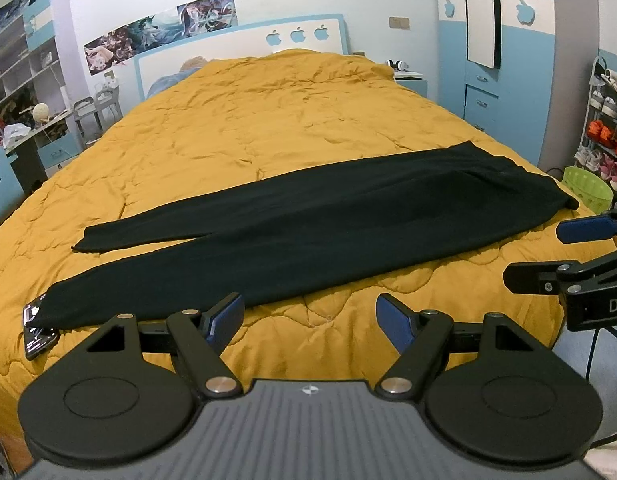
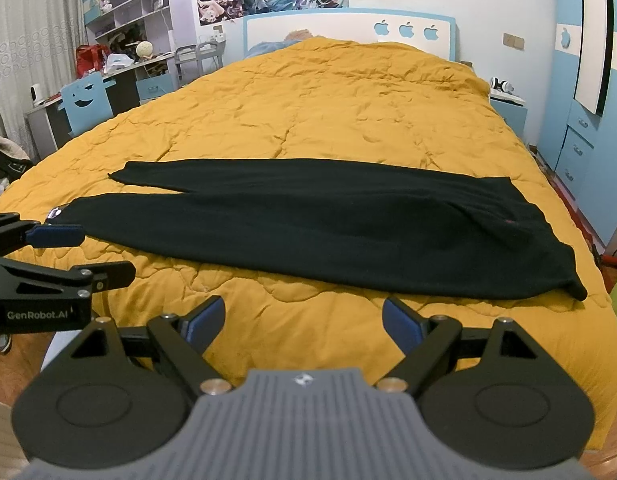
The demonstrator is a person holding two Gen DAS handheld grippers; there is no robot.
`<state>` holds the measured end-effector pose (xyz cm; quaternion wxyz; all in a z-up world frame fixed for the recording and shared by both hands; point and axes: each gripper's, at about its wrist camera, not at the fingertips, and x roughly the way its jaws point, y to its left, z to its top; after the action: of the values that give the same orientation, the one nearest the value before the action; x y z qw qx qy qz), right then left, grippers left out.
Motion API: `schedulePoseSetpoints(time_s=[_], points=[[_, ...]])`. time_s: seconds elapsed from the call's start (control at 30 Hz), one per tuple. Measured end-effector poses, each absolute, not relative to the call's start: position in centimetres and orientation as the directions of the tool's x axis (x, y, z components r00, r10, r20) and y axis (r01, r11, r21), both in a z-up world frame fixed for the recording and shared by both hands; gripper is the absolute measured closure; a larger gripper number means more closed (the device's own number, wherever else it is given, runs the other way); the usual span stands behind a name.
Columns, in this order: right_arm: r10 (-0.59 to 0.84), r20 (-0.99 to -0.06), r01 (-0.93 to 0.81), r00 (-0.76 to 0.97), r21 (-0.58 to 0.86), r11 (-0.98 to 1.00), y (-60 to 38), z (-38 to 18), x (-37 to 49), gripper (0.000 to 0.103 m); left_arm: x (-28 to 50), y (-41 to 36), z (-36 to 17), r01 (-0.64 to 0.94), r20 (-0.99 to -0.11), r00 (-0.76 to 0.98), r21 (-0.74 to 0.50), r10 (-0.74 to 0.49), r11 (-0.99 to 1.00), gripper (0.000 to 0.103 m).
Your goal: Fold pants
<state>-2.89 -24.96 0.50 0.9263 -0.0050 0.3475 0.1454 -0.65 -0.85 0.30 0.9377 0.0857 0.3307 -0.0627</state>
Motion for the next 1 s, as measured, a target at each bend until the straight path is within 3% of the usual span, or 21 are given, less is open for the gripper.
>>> schedulePoseSetpoints(time_s=[1.0], points=[[0.255, -0.640, -0.269, 0.725, 0.079, 0.960, -24.88, 0.43, -3.13, 0.021, -0.87, -0.99, 0.24, 0.173, -0.626, 0.778, 0.132, -0.053, 0.976, 0.015]])
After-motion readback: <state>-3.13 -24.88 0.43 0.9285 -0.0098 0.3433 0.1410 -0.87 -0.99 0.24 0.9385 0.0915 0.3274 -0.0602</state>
